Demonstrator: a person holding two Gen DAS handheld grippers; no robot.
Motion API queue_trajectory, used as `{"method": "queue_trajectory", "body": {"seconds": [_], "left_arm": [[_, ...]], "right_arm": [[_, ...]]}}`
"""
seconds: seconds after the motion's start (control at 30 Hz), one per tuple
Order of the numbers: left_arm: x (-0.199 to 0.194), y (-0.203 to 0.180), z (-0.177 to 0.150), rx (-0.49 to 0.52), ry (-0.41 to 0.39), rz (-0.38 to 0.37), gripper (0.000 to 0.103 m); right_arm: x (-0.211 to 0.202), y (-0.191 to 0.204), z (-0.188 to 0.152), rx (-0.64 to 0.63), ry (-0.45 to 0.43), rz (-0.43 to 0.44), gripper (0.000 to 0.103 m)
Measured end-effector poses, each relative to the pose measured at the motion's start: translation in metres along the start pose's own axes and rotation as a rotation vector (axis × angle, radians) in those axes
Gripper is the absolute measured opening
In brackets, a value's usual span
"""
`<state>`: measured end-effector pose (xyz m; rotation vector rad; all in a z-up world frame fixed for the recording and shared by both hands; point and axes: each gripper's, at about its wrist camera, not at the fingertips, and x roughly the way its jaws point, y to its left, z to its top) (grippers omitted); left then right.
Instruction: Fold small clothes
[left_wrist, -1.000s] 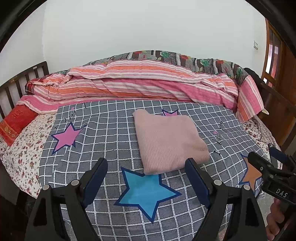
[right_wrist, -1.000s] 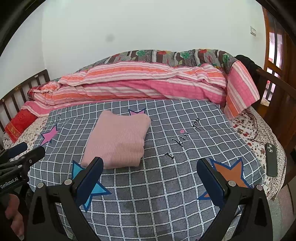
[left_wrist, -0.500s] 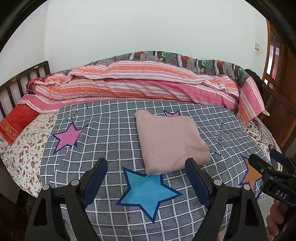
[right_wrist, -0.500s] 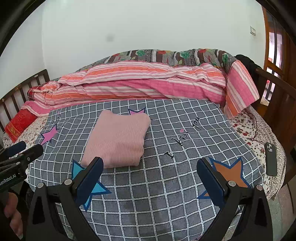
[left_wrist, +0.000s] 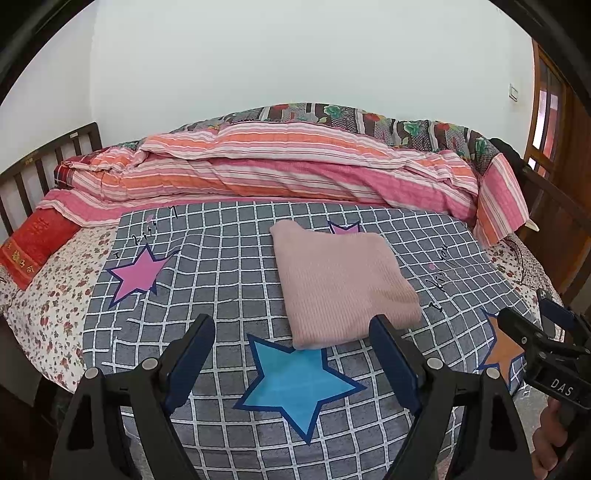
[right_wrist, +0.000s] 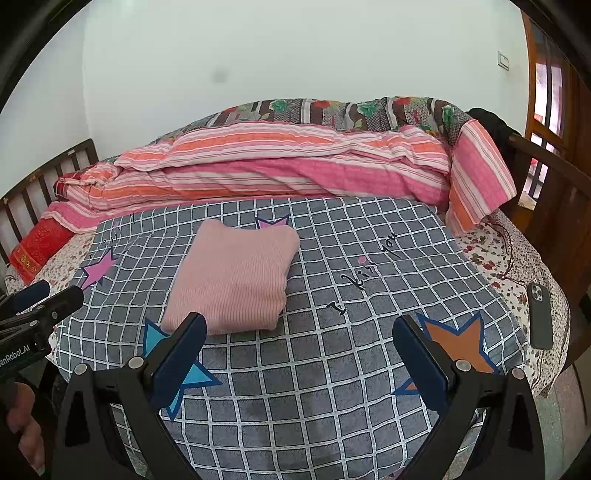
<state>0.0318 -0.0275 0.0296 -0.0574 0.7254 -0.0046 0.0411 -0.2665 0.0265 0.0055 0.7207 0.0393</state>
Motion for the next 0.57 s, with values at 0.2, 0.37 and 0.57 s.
{"method": "queue_trajectory", "body": {"seconds": [0.2,0.37,0.57], "left_arm": [[-0.0013,0.0025,0.0011,-0.007,-0.002,0.003,0.085],[-0.0016,0.0030,0.0017,-0.008,-0.003,0.003,0.085],[0.0005,0.0026,0.0019,-0.010,0.001,0.005,0.085]], "right_arm": [[0.0002,0.0005,0.0000,0.000,-0.001,-0.001,0.099],[-0.0001,0.0002,-0.0001,-0.003,-0.001,-0.002,0.099],[-0.0003,0.0012,0.0009,-0.005,-0.003,-0.002,0.099]]}}
